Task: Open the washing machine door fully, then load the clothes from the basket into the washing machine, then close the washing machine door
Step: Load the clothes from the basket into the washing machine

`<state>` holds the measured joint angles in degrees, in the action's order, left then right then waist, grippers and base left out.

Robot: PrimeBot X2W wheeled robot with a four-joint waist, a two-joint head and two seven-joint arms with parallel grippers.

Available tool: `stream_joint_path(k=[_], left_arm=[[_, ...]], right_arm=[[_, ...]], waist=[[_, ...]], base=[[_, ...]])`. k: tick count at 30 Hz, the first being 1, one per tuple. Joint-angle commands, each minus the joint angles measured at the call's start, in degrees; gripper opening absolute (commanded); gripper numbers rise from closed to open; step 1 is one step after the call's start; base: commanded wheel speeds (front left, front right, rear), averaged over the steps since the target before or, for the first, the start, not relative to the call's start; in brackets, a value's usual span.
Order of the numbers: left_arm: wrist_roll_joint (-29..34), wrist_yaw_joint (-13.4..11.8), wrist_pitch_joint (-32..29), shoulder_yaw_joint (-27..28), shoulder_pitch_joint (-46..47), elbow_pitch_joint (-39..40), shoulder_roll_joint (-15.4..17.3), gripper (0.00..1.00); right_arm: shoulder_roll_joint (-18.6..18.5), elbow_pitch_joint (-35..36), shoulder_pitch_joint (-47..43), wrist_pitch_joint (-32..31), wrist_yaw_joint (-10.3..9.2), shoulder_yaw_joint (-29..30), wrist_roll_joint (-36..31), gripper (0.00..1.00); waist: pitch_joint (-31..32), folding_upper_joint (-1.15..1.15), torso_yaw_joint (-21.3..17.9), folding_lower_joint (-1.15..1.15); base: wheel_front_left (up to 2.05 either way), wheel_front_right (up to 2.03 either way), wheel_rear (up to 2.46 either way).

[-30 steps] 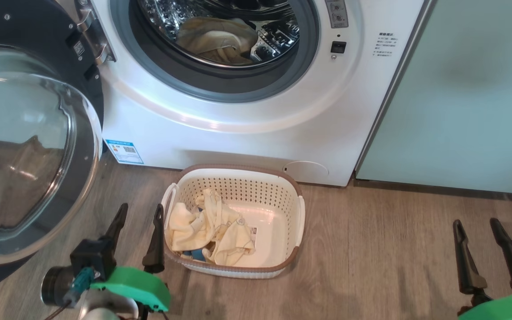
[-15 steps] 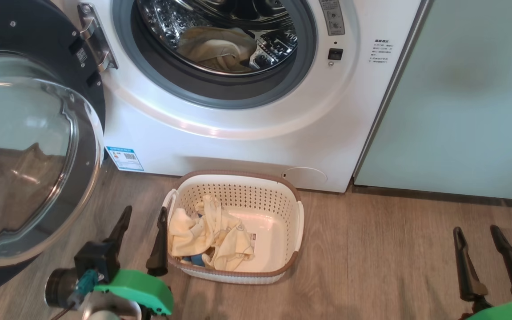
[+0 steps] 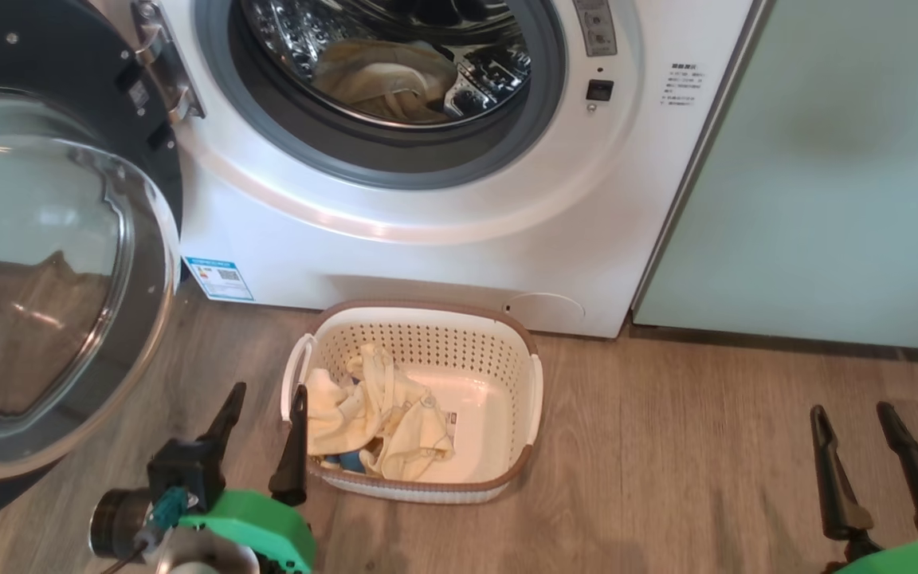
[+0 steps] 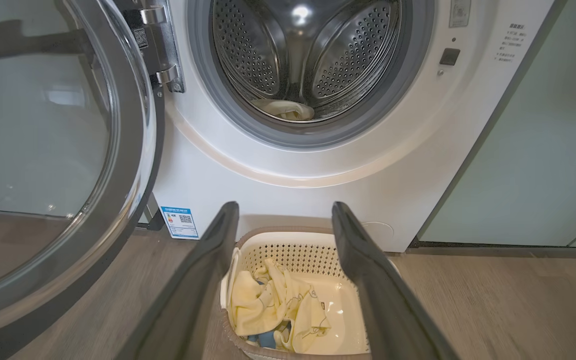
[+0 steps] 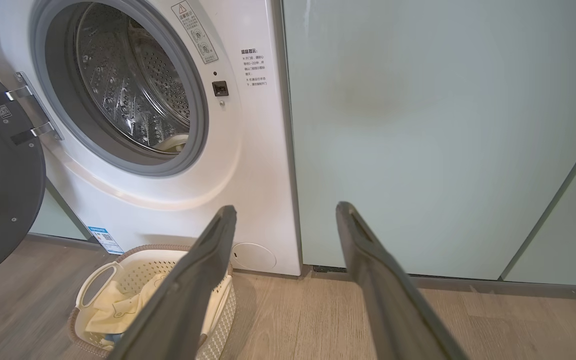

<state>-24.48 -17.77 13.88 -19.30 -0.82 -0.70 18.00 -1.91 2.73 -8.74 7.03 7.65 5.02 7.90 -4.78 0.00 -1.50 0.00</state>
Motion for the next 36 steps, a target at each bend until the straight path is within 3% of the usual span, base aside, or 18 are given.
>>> stream_joint_path(k=[1, 14, 24, 36], left_arm=[[-0.4, 0.3, 0.4, 1.7, 4.0, 0.8, 0.6, 1.0], [-1.5, 3.9, 0.1, 0.6, 12.4, -8.9, -0.2, 1.0], [-1.6, 7.3, -0.8, -0.6, 23.6, -20.9, -0.9, 1.0], [-1.1, 11.6, -2.7, -1.3, 38.0, -37.4, 0.7, 1.0]], right_arm=[[-1.0, 2.4, 1.6, -0.1, -0.16, -1.4, -0.2, 1.0], [-1.0, 2.6, 5.1, 1.1, -0.16, -1.8, 1.0, 1.0], [-1.0, 1.3, 10.1, 4.2, -0.16, -2.6, 2.9, 1.0], [-1.0, -1.4, 16.8, 7.6, -0.16, -5.0, 6.8, 1.0]], waist=[[-0.8, 0.0, -0.5, 0.0], [-9.6, 0.0, -4.6, 0.0], [-21.4, 0.0, -8.8, 0.0], [-34.9, 0.0, -14.2, 0.0]], base=[[0.0, 0.0, 0.0], [0.0, 0.0, 0.0], [0.0, 0.0, 0.0], [0.0, 0.0, 0.0]])
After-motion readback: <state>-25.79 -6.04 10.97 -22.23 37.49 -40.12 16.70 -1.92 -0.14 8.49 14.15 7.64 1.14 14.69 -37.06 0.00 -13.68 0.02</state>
